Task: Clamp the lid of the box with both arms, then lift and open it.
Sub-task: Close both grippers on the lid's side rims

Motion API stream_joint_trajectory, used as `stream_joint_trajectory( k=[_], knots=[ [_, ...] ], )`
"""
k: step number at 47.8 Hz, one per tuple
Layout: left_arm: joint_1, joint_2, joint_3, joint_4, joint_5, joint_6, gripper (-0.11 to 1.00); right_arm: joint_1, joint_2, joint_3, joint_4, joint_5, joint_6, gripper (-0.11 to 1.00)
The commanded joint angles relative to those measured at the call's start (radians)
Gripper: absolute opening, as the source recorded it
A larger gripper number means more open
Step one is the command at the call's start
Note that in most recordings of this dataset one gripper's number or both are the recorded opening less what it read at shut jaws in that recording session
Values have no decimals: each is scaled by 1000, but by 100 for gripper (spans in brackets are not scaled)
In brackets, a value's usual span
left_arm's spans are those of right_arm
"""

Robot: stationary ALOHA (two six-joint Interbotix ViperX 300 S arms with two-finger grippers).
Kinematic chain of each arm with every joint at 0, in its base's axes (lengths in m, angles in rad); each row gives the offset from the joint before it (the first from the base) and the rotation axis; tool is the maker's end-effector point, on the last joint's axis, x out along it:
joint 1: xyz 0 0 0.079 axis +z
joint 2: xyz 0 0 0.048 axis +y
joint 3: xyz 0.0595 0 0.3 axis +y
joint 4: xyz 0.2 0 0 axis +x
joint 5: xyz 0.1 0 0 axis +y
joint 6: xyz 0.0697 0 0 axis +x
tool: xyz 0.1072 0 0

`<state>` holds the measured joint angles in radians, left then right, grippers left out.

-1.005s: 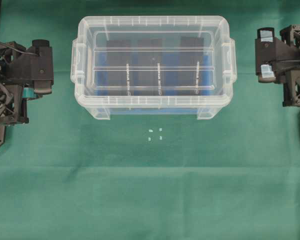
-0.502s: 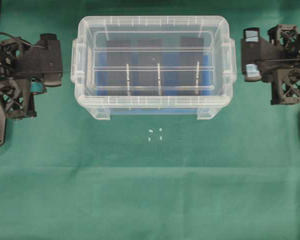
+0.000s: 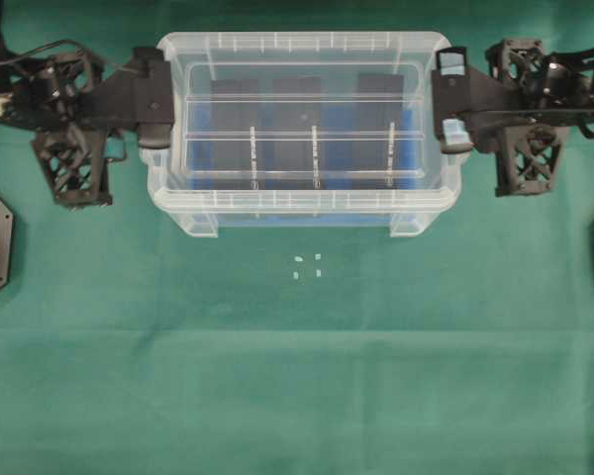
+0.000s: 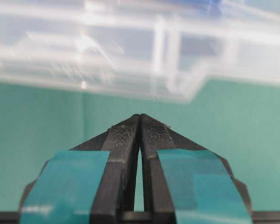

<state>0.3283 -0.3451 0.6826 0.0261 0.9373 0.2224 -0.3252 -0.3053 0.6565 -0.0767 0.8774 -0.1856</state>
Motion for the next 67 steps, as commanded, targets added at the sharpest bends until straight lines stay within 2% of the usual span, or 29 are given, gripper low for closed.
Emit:
stream_joint_trajectory(
  k=[1, 15, 67],
  knots=[
    [17, 12, -38, 3, -12, 15, 2, -3, 6, -41, -2, -9, -6, 0],
    [20, 66, -72, 0, -32, 80, 2, -2, 35, -72, 0, -32, -18, 0],
    [9, 40, -74, -3, -9, 80, 2, 12, 32, -120, 5, -12, -15, 0]
  ],
)
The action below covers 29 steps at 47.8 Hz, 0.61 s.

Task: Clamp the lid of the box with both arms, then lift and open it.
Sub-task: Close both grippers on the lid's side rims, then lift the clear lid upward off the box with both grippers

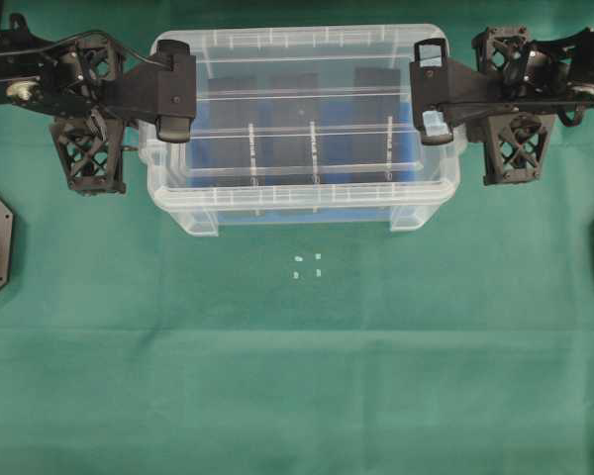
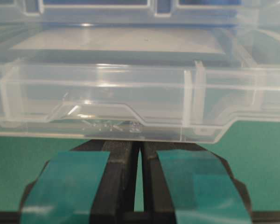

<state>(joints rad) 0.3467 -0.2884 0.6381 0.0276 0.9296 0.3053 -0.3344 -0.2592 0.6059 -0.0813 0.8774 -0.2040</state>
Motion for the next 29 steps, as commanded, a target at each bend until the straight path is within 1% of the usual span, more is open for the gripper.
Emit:
stream_joint_trajectory(
  k=[1, 16, 29],
  knots=[
    [-9, -18, -32, -5, 2, -3, 2, 21, -15, -71, 9, -9, 3, 0],
    [-17, -51, -52, -5, 44, -6, 2, 21, -38, -80, 9, 6, 6, 0],
    [-21, -63, -89, -5, 86, -6, 2, 21, -41, -92, 9, 31, 9, 0]
  ],
)
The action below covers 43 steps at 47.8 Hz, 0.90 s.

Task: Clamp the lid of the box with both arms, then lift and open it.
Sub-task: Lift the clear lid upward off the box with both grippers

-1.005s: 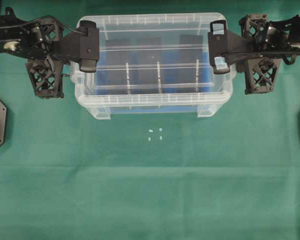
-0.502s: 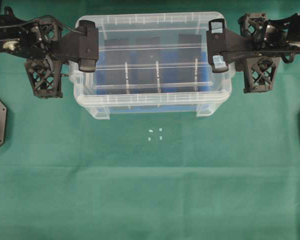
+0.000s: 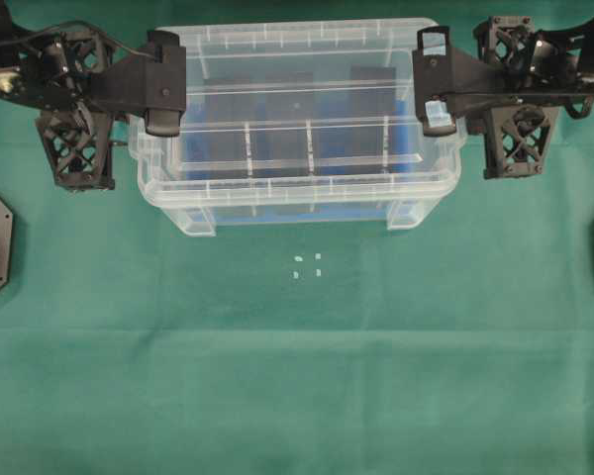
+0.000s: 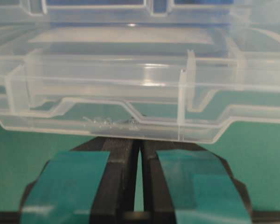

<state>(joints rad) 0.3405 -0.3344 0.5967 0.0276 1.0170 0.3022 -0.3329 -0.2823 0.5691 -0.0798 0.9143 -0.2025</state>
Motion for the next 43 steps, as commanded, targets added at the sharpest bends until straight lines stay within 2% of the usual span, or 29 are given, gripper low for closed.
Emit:
stream_joint_trajectory(
  k=[1, 43],
  knots=[
    [-15, -17, -52, -5, 3, -3, 2, 20, -18, -57, 8, -3, 8, 0],
    [-58, -23, -163, -3, 109, -5, 2, 60, -63, -129, 6, 101, 15, 0]
  ],
)
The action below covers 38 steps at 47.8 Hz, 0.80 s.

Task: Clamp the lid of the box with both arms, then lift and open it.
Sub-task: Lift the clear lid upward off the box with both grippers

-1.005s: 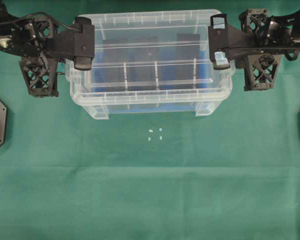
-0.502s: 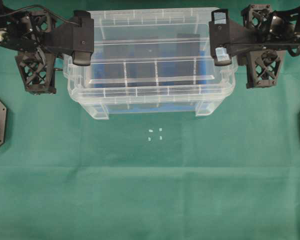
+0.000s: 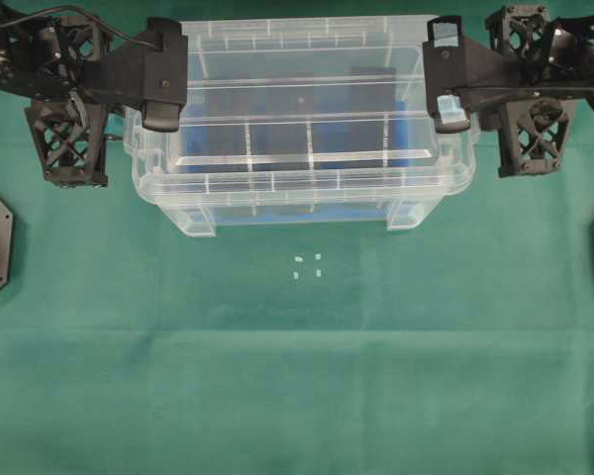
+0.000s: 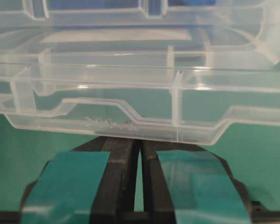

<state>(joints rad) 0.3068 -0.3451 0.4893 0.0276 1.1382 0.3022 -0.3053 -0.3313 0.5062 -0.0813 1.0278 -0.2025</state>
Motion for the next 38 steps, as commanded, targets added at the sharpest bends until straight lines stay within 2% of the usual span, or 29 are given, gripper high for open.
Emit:
stream_joint_trajectory(
  k=[1, 23, 38],
  knots=[
    [-25, -14, -55, -3, -9, -5, 2, 34, -14, -67, 6, -11, 15, 0],
    [-67, -21, -60, -3, 3, -44, 2, 78, -15, -94, 5, 28, 52, 0],
    [-114, -46, -43, -3, 11, -100, 2, 130, -26, -97, 5, 52, 118, 0]
  ],
)
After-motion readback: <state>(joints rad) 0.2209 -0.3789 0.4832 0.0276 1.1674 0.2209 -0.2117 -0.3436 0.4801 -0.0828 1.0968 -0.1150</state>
